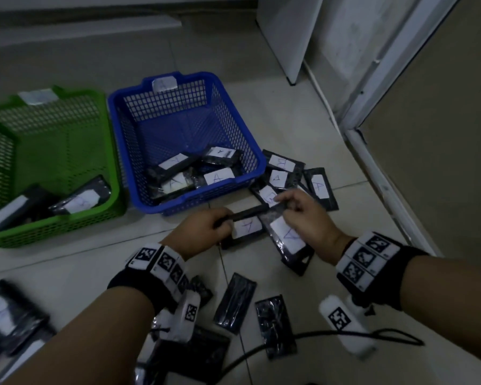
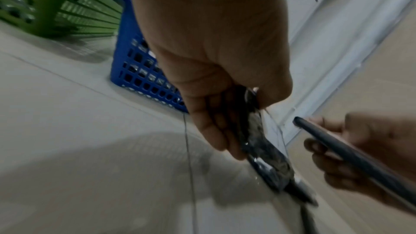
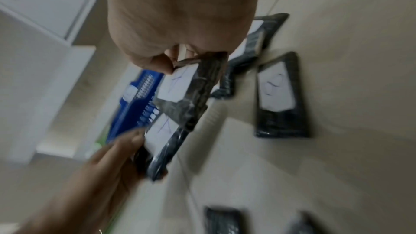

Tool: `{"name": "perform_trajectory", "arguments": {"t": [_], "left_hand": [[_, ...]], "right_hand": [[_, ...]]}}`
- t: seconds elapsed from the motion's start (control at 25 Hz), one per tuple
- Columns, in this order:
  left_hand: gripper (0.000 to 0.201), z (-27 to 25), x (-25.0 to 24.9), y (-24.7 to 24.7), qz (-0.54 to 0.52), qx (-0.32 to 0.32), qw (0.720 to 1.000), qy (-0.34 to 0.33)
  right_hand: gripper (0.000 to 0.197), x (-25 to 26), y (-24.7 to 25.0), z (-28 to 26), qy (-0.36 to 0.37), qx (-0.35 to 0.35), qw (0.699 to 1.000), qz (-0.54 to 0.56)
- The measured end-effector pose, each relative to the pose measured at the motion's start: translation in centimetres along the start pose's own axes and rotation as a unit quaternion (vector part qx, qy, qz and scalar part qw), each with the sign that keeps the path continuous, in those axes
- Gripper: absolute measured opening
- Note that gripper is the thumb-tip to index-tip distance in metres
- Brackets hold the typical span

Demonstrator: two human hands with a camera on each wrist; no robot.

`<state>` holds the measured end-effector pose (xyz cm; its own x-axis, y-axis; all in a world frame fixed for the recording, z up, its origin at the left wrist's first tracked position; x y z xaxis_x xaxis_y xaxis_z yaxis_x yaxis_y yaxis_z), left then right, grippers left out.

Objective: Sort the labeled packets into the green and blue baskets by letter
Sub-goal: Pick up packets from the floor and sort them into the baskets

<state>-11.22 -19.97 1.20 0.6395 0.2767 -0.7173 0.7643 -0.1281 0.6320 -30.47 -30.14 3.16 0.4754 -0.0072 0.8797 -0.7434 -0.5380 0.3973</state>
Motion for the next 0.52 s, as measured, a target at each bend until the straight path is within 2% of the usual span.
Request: {"name": "perform_trajectory", "arguments": {"t": [0.12,0.2,0.32,0.44,0.52], "left_hand": [[0.024,-0.7,-0.2,1.5,-0.199,-0.018,0.978,0.063],[0.024,-0.9,-0.7,3.5,-0.242,-0.054,0.968,0.047],[0.023,-1.2,-0.5,6.9,-0.311,-0.146,0.939,0.015],[0.021,-1.3,1.2,9.8,-0.287,-0.289,0.913,0.039],[0.030,-1.4,2.7,10.8,-0.190,-0.368,0.906,0.085]], "right_hand": [[0.033,2.6,-0.1,1.4,0.012,-0.030,0.997,0.067],[0.032,4.4,-0.6,2.4,0.021,-0.038,0.993,0.108],[0.025,6.5,-1.9,4.1,0.036,-0.049,0.983,0.175],[0.020,7.8,-3.3,6.1,0.031,-0.040,0.976,0.212],[0.024,8.5,-4.4,7.3,0.039,-0.024,0.977,0.209]]}}
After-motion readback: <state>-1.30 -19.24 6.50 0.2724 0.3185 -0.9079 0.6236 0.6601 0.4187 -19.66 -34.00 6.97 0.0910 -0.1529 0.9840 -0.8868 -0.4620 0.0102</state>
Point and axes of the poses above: each hand's wrist, its own z-axis towards the middle knuckle, its own y-axis out of the back of the hand, x = y × z, the point moved 3 cm from there along z, towards the middle knuckle
